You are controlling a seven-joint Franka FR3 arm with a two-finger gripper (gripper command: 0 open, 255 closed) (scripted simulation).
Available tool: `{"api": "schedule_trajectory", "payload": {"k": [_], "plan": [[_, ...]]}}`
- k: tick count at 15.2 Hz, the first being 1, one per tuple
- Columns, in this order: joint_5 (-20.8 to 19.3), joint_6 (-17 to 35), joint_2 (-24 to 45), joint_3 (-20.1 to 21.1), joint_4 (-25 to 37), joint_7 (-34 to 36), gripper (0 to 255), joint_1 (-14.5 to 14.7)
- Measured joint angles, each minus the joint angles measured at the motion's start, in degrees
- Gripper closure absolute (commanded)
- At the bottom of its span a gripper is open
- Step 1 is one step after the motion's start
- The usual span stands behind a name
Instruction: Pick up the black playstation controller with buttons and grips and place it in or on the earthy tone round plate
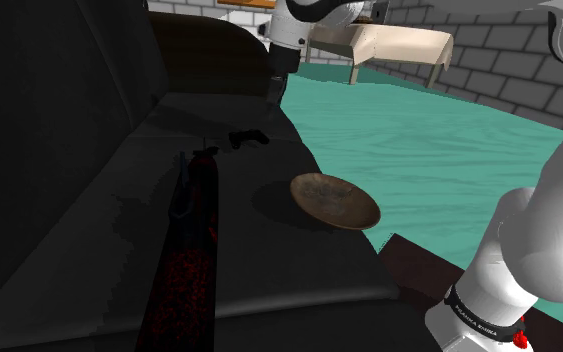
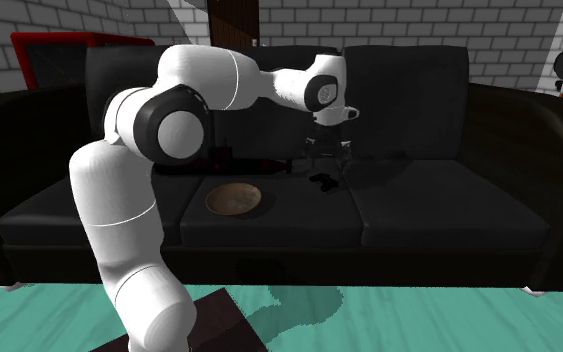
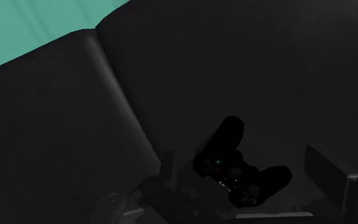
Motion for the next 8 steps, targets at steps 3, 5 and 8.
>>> {"api": "schedule_trajectory", "payload": {"k": [3,5,8], "plan": [[0.37,-0.3,5.06,0.74,4.72,-2.6,0,0.78],[0.45,1.1,6.01,0.85,4.16,-3.14,0,0.86],[0.49,3.04,6.96,0.91,3.16,-3.31,0,0.93]]}}
